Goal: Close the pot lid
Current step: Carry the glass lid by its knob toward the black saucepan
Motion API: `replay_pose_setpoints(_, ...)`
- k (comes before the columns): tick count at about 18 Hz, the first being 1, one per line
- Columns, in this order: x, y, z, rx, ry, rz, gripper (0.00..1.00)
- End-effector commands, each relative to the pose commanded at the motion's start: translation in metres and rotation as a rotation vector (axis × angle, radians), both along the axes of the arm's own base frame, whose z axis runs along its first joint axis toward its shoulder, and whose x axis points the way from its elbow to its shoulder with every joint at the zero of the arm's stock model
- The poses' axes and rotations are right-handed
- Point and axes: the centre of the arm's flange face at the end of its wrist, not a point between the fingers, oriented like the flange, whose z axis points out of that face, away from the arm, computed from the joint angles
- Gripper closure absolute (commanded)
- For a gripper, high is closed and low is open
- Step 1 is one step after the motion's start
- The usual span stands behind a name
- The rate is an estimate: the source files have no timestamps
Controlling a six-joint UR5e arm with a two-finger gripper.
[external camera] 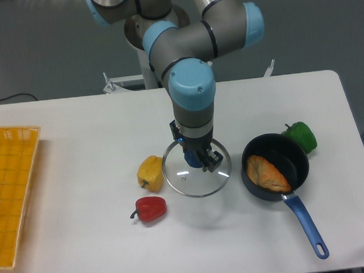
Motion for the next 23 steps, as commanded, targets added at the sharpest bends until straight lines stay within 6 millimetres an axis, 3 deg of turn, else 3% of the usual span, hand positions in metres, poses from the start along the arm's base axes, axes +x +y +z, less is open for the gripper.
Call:
replay_pose_setpoints(13,-0.01,-0.011,0.012,0.025,0.006,0.026,0.44)
replay_pose_setpoints(23,-0.037,-0.038,0.014,0.014,0.016,-0.04,0.44)
